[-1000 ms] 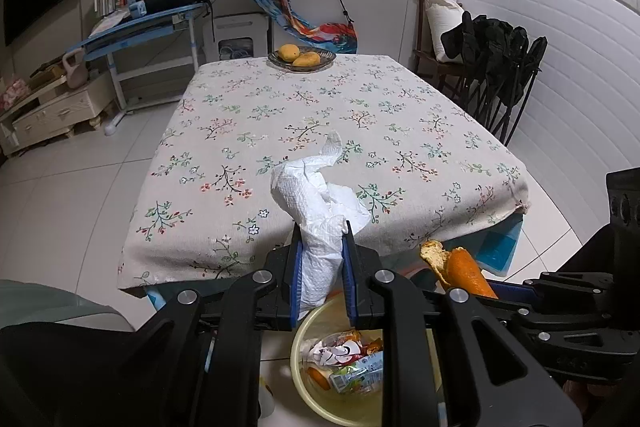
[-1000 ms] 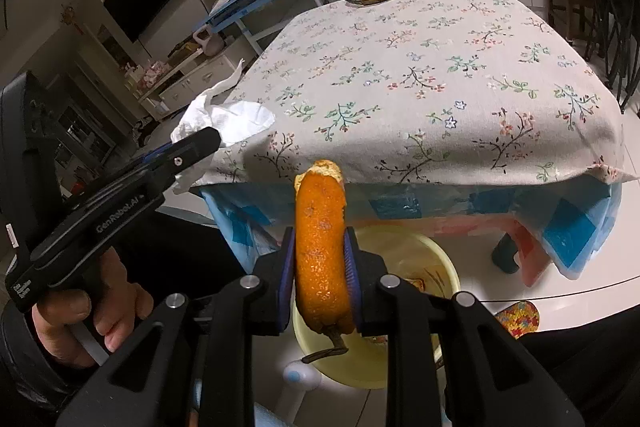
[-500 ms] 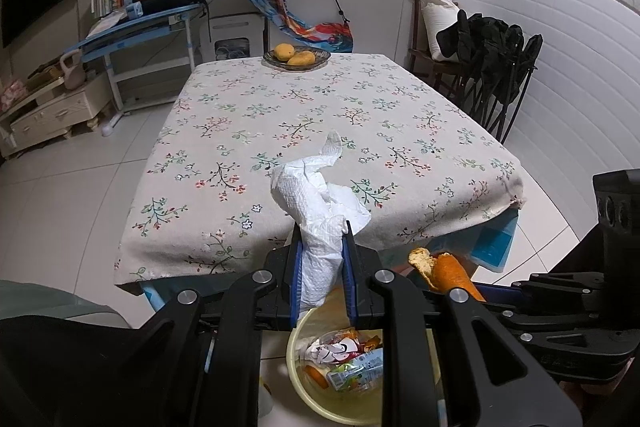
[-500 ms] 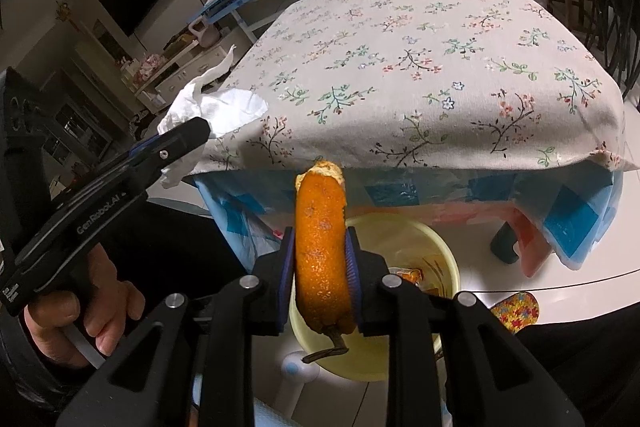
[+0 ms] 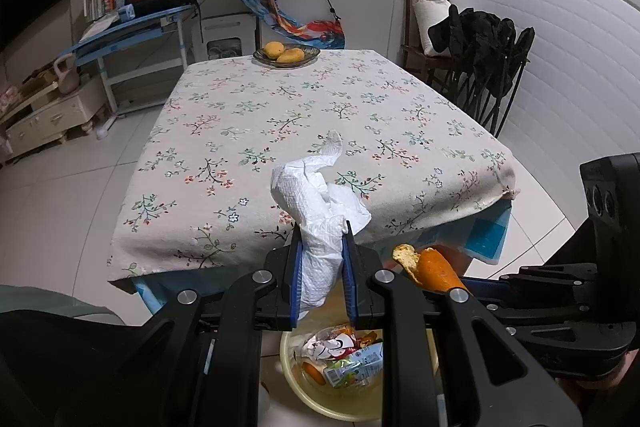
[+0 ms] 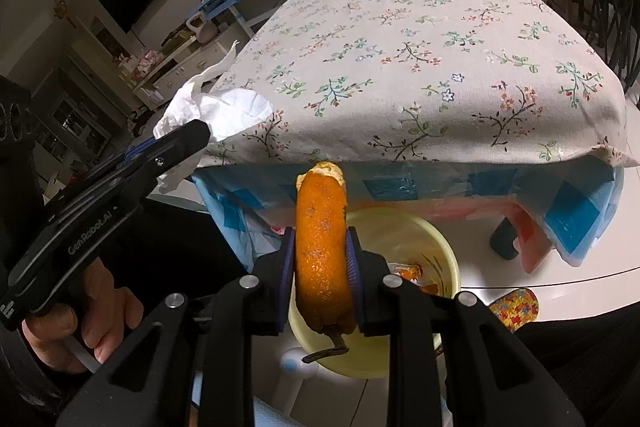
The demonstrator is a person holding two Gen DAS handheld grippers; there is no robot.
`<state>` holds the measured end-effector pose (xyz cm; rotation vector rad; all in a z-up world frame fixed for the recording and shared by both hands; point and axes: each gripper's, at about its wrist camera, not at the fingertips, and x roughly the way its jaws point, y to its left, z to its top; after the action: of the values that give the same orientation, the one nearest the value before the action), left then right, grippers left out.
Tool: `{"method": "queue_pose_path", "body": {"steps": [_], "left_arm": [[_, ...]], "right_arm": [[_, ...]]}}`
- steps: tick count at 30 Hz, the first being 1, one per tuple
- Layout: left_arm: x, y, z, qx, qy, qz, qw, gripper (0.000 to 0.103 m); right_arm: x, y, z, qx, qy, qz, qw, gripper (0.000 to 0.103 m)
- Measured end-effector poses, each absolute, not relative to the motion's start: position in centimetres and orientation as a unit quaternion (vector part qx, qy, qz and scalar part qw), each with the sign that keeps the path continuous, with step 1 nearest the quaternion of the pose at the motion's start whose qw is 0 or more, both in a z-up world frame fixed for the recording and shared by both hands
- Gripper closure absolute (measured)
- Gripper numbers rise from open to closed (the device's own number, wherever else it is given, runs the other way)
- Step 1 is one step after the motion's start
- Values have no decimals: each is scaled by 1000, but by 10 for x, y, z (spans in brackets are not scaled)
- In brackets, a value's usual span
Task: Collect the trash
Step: 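Open the right gripper over the yellow basin to drop the carrot, then open the left gripper over the yellow basin to drop the tissue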
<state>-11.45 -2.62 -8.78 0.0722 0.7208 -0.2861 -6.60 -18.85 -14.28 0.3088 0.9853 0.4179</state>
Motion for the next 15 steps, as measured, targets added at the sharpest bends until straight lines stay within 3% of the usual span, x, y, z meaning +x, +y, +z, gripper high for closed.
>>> {"method": "queue_pose_path", "body": {"steps": [15], "left_arm": [[-119, -30, -91, 40, 353, -144, 924, 86]], "right_arm": [[-65, -190, -146, 150, 474, 193, 846, 76]]}}
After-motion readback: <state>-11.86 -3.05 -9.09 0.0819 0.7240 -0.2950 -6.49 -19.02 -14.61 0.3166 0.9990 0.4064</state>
